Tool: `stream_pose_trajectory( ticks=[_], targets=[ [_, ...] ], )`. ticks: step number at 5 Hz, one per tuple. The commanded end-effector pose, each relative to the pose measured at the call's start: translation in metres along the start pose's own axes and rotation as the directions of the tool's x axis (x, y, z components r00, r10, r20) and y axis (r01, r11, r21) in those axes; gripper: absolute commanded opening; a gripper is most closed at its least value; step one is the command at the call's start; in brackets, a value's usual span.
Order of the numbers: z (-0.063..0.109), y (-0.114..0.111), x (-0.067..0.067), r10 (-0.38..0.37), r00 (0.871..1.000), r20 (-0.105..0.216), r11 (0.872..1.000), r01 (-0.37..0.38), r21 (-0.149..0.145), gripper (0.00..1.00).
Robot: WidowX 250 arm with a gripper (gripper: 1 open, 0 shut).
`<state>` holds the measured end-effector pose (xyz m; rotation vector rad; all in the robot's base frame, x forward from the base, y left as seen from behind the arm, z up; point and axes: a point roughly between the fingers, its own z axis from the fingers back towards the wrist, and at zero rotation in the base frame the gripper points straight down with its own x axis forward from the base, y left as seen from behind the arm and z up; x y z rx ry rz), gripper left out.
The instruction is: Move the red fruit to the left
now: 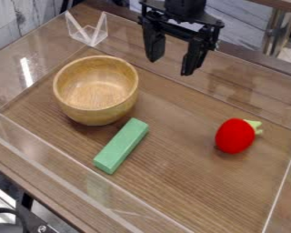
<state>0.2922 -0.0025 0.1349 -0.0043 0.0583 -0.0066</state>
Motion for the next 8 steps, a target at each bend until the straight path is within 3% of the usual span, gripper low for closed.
stream_pose_trajectory(
  ticks=[1,2,4,6,8],
  targets=[
    [-0.012,0.002,-0.006,0.022,0.999,-0.028,1.000,-0.023,-0.008,1.00],
    [-0.028,-0.018,-0.005,-0.024,0.999,-0.021,1.000,0.024,-0.018,1.00],
    [-0.026,-0.056,0.009,-0.090,0.996,0.006,0.995,0.091,-0.030,1.00],
    [-0.039,-0.087,0.020,-0.188,0.982,0.012,0.982,0.188,-0.031,1.00],
    [-0.049,-0.086,0.031,-0.203,0.979,0.007,0.979,0.203,-0.029,1.00]
  ],
)
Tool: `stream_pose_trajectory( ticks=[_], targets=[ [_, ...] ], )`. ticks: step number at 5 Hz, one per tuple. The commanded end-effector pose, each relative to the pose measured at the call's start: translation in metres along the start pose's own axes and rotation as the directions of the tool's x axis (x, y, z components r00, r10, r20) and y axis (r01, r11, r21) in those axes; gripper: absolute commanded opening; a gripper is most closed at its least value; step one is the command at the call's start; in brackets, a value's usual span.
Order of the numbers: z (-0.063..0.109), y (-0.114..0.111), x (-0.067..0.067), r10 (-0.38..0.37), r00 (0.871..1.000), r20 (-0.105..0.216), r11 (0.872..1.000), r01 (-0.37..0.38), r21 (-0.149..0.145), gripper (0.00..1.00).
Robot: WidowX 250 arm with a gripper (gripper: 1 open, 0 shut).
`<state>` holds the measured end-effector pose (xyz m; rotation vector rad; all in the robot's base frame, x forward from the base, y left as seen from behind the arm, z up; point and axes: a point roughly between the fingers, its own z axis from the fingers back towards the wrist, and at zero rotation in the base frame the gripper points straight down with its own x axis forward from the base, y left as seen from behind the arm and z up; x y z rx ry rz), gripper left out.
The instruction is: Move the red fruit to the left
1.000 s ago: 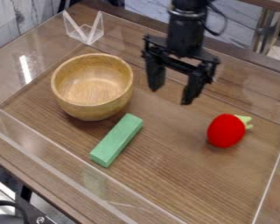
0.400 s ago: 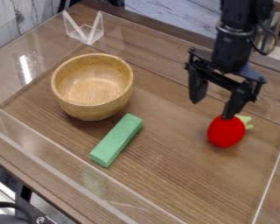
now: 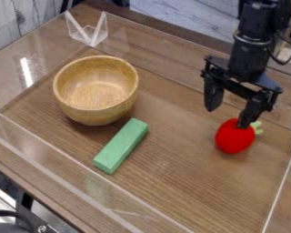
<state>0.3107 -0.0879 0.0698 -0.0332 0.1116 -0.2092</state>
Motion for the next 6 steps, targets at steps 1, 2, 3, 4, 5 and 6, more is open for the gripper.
stream_pose_trajectory(
  ticks=[1,2,3,4,5,6],
  targets=[
    [0.012,-0.002,0.013,0.037,0.998,0.052,0.999,-0.037,-0.007,1.00],
    [0.008,-0.004,0.017,0.070,0.997,0.043,0.997,-0.070,-0.011,1.00],
    [0.009,-0.010,0.015,-0.002,0.999,0.032,1.000,0.002,-0.002,1.00],
    [0.009,-0.014,0.013,-0.069,0.998,0.014,0.998,0.069,0.007,1.00],
    [-0.008,-0.012,0.014,-0.041,0.999,-0.005,0.999,0.041,0.002,1.00],
    [-0.024,-0.010,0.015,-0.021,1.000,-0.020,1.000,0.021,0.004,1.00]
  ],
)
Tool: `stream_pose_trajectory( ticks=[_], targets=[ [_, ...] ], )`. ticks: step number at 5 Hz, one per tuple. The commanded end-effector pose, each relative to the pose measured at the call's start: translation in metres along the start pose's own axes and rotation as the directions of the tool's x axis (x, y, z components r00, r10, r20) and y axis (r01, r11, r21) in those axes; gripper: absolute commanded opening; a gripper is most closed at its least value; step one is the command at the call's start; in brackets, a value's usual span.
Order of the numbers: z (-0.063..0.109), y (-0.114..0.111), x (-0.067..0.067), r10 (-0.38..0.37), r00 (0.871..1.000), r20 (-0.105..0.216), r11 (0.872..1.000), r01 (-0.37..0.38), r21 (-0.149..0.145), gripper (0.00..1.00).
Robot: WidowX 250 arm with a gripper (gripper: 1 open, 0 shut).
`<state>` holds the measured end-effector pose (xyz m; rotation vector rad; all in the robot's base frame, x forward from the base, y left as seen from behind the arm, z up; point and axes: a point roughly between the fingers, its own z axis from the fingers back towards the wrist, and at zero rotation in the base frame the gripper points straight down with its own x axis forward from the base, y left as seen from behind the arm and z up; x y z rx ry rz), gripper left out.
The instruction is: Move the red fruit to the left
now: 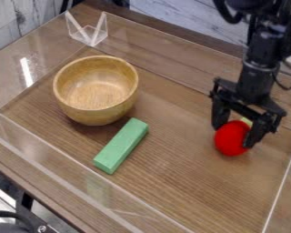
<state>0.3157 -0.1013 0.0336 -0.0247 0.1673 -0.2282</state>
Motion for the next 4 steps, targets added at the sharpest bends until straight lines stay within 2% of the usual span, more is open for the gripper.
stream_pose_trajectory(
  ticks=[1,2,3,4],
  targets=[
    [0.007,-0.006,-0.003,-0.092,0.995,0.045,0.996,0.091,0.024,1.00],
    [0.007,-0.009,-0.008,-0.127,0.990,0.059,0.991,0.124,0.045,0.00],
    [0.004,-0.007,0.001,-0.133,0.989,0.071,0.990,0.130,0.056,1.00],
    [0.001,-0.004,0.011,-0.141,0.987,0.083,0.989,0.136,0.062,1.00]
  ],
)
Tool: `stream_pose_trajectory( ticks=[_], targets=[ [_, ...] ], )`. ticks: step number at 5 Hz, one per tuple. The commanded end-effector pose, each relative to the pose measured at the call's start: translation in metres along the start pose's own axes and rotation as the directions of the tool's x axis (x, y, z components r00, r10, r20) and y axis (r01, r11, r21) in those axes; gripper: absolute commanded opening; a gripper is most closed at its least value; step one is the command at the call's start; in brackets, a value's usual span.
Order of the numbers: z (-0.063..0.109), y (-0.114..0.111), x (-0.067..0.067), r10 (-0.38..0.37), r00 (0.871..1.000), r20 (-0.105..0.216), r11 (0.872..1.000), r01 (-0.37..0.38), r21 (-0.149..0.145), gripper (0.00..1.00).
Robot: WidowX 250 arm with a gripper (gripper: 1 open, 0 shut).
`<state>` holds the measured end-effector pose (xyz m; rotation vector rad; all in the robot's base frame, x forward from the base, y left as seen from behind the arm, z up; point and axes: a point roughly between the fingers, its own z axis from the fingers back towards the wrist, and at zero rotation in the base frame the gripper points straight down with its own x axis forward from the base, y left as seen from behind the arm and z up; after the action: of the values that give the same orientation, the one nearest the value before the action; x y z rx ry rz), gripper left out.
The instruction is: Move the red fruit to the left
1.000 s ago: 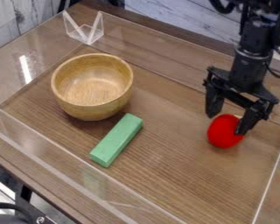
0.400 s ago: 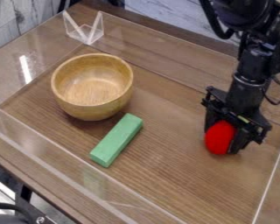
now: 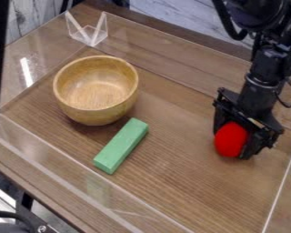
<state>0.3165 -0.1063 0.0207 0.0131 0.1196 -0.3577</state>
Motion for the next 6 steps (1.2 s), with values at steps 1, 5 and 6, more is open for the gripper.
stream_pose_trajectory(
  ticks=[1,5,6],
  targets=[
    [0.015,0.003,0.009,-0.077,0.995,0.062,0.997,0.076,0.022,1.00],
    [0.078,0.057,0.000,0.020,0.982,0.187,0.995,-0.037,0.088,0.00],
    [0.080,0.105,-0.011,0.134,0.969,0.206,0.984,-0.154,0.085,0.00]
  ],
)
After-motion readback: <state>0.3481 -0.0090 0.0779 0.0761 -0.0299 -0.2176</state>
